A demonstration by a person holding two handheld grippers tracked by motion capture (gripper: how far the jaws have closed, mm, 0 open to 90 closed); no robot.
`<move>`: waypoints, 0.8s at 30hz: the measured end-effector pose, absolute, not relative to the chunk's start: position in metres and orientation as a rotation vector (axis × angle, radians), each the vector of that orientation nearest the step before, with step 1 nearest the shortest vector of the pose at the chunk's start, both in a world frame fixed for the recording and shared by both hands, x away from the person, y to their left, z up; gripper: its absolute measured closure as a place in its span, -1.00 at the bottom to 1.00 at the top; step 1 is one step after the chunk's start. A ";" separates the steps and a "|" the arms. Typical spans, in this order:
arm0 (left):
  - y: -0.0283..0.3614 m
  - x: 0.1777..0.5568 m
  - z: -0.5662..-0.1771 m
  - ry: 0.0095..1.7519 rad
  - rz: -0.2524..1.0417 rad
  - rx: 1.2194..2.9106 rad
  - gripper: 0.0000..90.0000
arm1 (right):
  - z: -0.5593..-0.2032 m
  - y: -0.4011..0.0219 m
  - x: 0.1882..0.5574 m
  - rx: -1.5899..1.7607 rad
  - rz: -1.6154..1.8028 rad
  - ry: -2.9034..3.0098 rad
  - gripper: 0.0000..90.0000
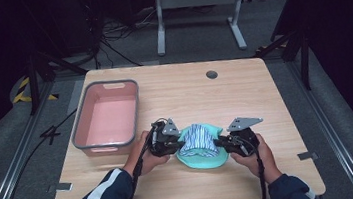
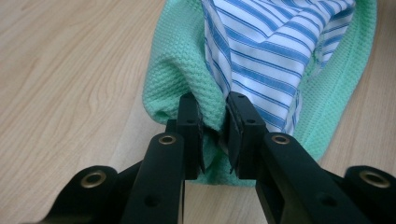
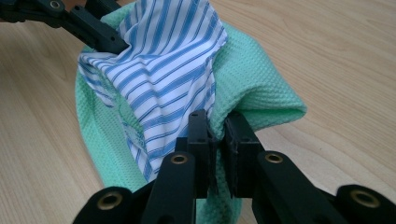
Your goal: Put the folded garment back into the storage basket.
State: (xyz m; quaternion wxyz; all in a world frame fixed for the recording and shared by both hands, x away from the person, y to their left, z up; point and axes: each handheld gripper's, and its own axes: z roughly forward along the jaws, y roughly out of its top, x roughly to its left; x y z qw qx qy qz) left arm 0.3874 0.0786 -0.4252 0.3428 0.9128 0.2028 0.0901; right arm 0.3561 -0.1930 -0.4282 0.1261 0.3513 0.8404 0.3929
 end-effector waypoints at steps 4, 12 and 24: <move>0.079 0.387 -0.416 0.509 0.263 2.371 0.71 | -0.422 -0.193 0.356 1.020 1.151 2.440 0.82; 0.084 0.388 -0.404 0.512 0.296 2.350 0.71 | -0.408 -0.189 0.358 0.999 1.156 2.425 0.82; 0.102 0.389 -0.382 0.525 0.367 2.312 0.71 | -0.384 -0.173 0.368 0.941 1.166 2.425 0.82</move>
